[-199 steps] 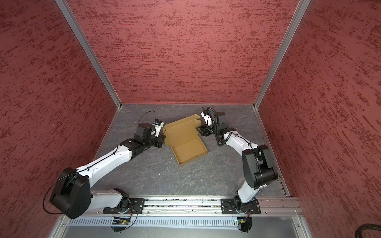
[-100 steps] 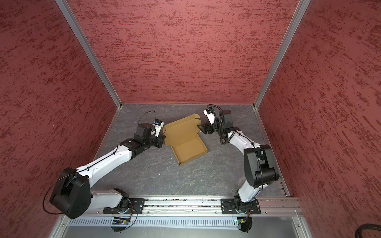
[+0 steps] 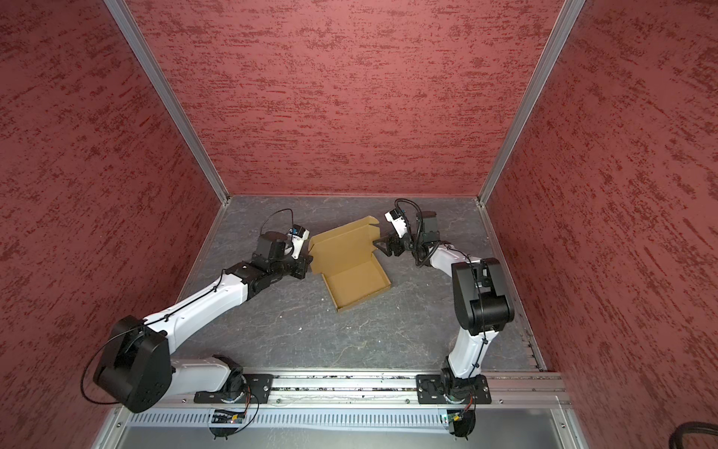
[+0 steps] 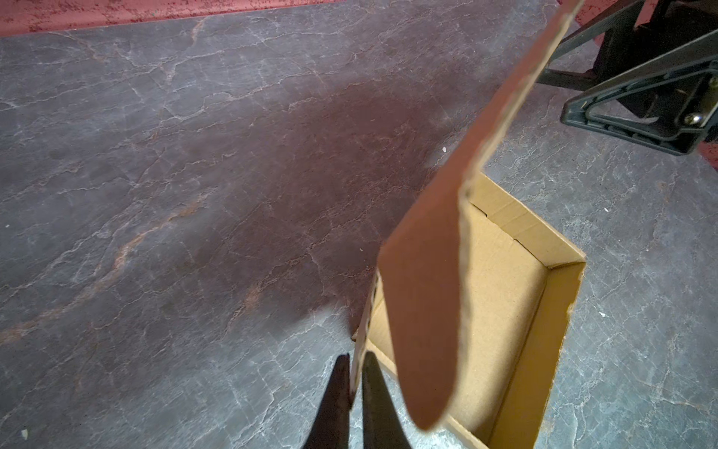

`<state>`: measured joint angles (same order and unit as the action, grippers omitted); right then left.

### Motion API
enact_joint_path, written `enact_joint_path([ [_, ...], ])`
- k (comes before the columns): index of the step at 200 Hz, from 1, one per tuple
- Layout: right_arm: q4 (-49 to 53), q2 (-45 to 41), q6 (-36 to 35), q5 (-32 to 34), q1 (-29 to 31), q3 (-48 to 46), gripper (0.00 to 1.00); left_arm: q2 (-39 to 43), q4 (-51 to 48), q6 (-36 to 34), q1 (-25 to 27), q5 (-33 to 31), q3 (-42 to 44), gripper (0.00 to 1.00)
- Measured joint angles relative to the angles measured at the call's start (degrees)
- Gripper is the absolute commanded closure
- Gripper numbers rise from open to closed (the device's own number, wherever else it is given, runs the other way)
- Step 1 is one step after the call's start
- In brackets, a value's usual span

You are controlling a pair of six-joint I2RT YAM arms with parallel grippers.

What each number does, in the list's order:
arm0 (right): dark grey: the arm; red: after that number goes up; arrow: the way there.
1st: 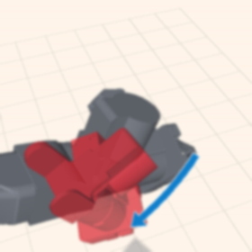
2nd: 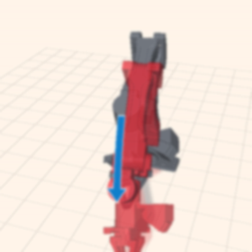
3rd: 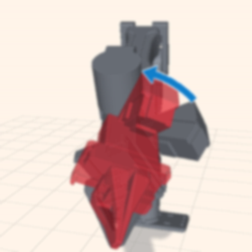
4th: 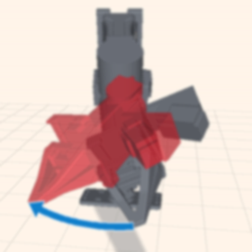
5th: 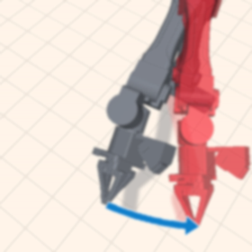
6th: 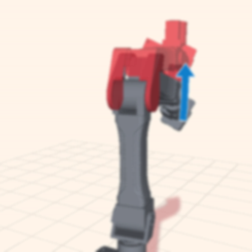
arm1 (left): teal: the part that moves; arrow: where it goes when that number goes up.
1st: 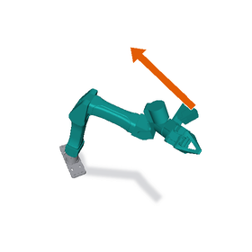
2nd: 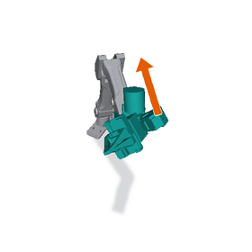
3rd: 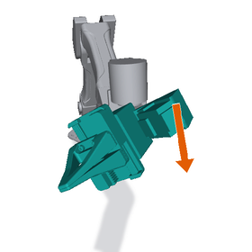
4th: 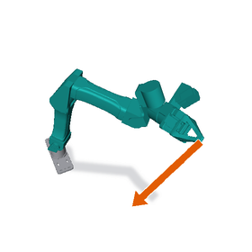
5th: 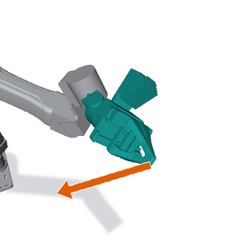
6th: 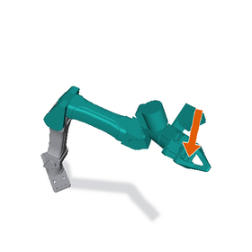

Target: Fold the paper box

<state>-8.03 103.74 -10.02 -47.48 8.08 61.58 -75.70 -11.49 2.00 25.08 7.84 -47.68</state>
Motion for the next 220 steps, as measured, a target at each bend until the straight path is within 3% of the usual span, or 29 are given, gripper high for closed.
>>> enact_joint_path([
  [92, -1.62, 2.58, 1.99, -2.12, 0.02, 3.72, 0.34, -1.99, 1.49, -0.42, -0.02, 1.14, -1.7, 0.91],
  [149, -2.75, 2.67, 3.91, -2.23, 0.15, 3.72, 0.56, -4.63, 2.4, -0.55, -0.13, 1.27, -3.52, 0.91],
  [220, -3.52, 1.6, 4.7, 1.51, 2.1, 3.21, 0.71, -6.73, 3.23, -0.57, -1.01, 1.7, -4.55, 0.91],
])
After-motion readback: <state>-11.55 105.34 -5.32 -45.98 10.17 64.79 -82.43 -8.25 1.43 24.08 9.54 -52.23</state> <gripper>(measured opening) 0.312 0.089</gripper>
